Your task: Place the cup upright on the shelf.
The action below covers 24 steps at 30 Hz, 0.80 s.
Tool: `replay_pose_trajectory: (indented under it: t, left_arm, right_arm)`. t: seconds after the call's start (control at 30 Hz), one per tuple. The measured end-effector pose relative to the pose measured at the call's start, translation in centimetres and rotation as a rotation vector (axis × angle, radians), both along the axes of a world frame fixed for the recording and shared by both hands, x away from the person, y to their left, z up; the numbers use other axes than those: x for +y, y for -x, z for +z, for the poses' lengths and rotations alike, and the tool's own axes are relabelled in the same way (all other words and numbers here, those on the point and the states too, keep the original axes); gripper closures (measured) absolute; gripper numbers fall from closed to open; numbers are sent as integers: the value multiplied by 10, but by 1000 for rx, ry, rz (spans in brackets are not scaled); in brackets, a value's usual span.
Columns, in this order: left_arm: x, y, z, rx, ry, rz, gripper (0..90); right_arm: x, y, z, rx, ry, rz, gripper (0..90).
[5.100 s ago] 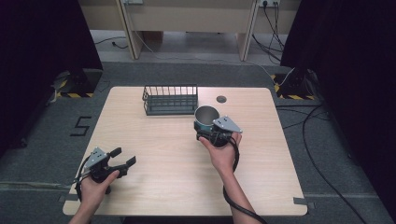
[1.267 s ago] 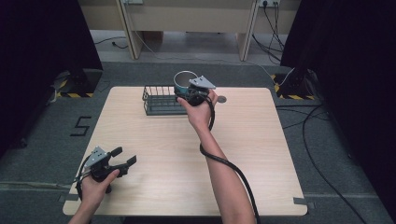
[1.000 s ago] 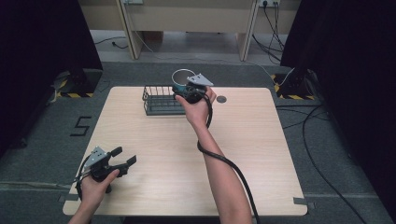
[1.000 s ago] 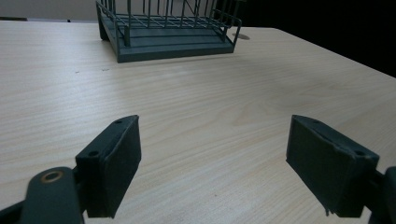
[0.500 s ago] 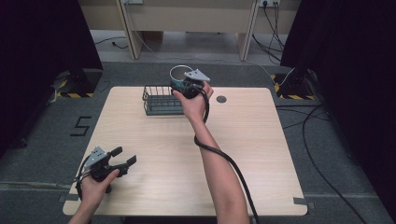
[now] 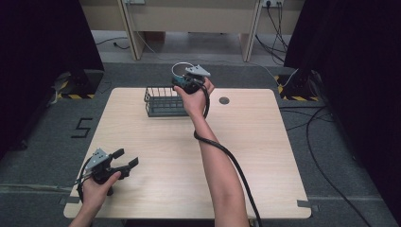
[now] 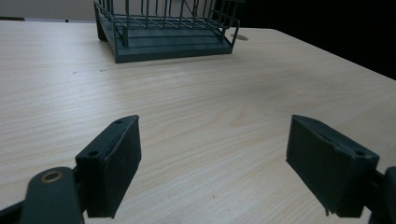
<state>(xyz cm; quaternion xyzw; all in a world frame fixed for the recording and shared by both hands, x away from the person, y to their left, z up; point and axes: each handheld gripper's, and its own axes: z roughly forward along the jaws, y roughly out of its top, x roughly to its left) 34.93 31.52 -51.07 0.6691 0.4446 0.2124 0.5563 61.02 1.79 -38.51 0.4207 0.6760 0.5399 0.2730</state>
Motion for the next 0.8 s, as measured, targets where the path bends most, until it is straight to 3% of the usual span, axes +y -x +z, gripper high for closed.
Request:
replay_pose_trajectory:
  t: [0.33, 0.8]
  left_arm:
    - [0, 0, 0, 0, 1, -5, 176]
    - [-1, -1, 0, 1, 1, -11, 176]
  right_arm:
    - [9, -13, -2, 21, 0, -9, 172]
    - [22, -24, -21, 67, 13, -17, 171]
